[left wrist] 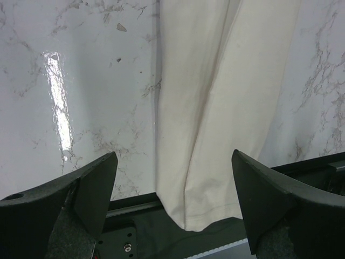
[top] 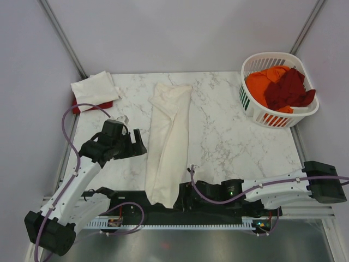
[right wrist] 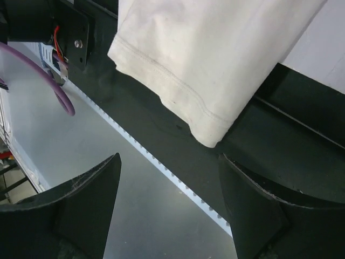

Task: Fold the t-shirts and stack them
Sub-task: Fold the tshirt

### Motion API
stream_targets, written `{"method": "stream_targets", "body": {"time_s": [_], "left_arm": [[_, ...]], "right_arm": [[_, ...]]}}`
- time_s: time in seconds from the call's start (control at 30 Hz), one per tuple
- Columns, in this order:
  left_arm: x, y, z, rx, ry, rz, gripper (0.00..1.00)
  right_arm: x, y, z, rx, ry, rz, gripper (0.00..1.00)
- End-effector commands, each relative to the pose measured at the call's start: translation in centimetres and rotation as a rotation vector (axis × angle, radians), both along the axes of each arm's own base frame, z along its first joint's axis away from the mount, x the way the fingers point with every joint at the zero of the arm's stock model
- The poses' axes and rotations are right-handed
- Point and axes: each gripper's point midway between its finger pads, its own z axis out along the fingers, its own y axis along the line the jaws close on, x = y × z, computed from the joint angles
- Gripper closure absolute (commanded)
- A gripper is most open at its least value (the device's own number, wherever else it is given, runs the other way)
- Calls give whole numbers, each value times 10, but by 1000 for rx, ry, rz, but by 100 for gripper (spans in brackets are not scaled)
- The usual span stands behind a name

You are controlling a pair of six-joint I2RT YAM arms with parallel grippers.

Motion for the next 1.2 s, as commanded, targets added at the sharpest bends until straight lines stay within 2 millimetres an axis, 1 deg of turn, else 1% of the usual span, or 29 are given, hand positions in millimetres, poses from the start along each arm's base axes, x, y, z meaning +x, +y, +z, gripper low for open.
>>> {"method": "stream_targets", "body": {"time_s": [0.0,0.1,0.2,0.23,0.27,0.3,0.37,0.5,0.57,0.6,0.63,0.7,0.8,0.83,0.87,0.93,0.97,1.0,1.03,1.07,1.13,1.17], "left_arm": [[5,-2,10,-29,-45,28,6],[5,-2,11,-31,-47,29,6],[4,-2,13,-31,-56,29,6],[4,-2,13,-33,-56,27,6],[4,-2,13,-33,-60,27,6],[4,-3,13,-34,-61,27,6],[3,-3,13,-33,-60,25,6],[2,-4,14,-33,-65,21,6],[2,-4,13,-33,-65,22,6],[2,-4,14,-31,-67,21,6],[2,-4,15,-34,-72,20,6],[1,-4,15,-32,-71,23,6],[0,-5,15,-33,-71,19,6],[-1,-6,15,-37,-69,15,6],[-4,-8,16,-51,-63,6,6],[-16,-23,17,-126,-18,-32,7],[-22,-28,18,-153,-8,-44,0],[-33,-35,14,-175,29,-56,0],[-39,-38,12,-179,45,-63,0],[-46,-40,9,-176,62,-67,0],[-61,-52,3,-179,93,-87,0],[-65,-56,-2,-172,115,-92,0]], "right_arm": [[2,-1,1,4,24,-56,19],[-2,2,-7,-52,39,-36,19],[0,5,-16,-84,53,-22,19],[0,6,-20,-89,59,-20,20],[2,9,-19,-69,67,-20,21],[1,8,-21,-70,80,-16,21],[5,9,-24,-68,92,-28,22],[5,12,-32,-75,115,-15,28],[4,13,-38,-91,121,-7,39],[5,15,-36,-88,123,-6,43],[4,15,-37,-89,124,-3,52],[4,13,-37,-89,124,-5,59],[7,10,-35,-82,116,-21,77],[8,10,-29,-61,112,-28,91],[14,5,-27,-65,94,-58,100],[22,-6,-21,-53,63,-104,100],[28,-15,-5,-23,47,-137,100],[37,-25,-2,-22,8,-183,100],[42,-29,16,30,-12,-203,100],[44,-43,12,-11,-20,-223,100],[49,-52,21,-1,-39,-246,100],[49,-55,21,-9,-40,-247,100]]}}
